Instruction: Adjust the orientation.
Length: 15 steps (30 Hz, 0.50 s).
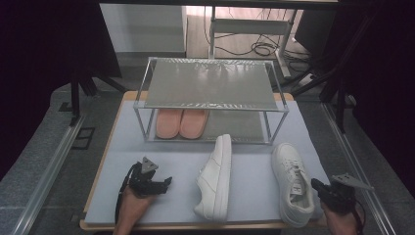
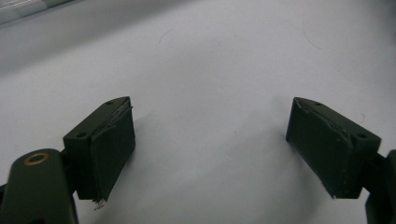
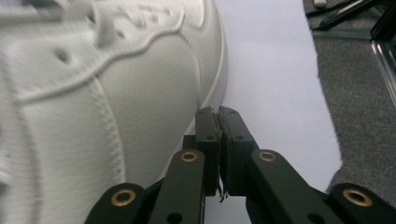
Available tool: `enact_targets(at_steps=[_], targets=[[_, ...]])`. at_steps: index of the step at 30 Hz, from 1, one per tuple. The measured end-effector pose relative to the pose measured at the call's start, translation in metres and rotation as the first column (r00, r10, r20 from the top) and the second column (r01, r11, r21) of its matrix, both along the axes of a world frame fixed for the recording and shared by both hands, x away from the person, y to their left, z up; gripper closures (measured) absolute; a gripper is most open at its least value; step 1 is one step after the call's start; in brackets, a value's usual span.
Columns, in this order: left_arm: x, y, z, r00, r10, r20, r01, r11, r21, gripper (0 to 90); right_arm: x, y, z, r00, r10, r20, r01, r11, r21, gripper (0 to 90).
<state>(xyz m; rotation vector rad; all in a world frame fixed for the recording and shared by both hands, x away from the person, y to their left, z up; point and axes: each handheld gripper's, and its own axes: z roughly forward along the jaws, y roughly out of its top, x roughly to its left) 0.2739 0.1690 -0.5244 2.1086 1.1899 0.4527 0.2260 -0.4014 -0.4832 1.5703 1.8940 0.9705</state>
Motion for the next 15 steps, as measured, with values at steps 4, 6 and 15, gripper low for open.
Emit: enact_targets(at_steps=[4,6,15], targets=[[0.000,0.000,0.000,1.0000,0.000,0.000,0.000,1.0000,0.000,15.4,-0.003,0.002,0.010,0.9996,0.003,0.029,-0.003,1.000,0.003,89.4],[0.000,0.000,0.000,1.0000,0.000,0.000,0.000,1.0000,0.000,15.4,-0.004,0.003,0.012,0.9993,0.007,0.036,-0.007,1.000,0.006,89.8],[0.000,0.000,0.000,1.0000,0.000,0.000,0.000,1.0000,0.000,15.4,-0.008,0.010,0.040,0.9957,0.038,0.084,-0.039,0.999,0.006,90.0]])
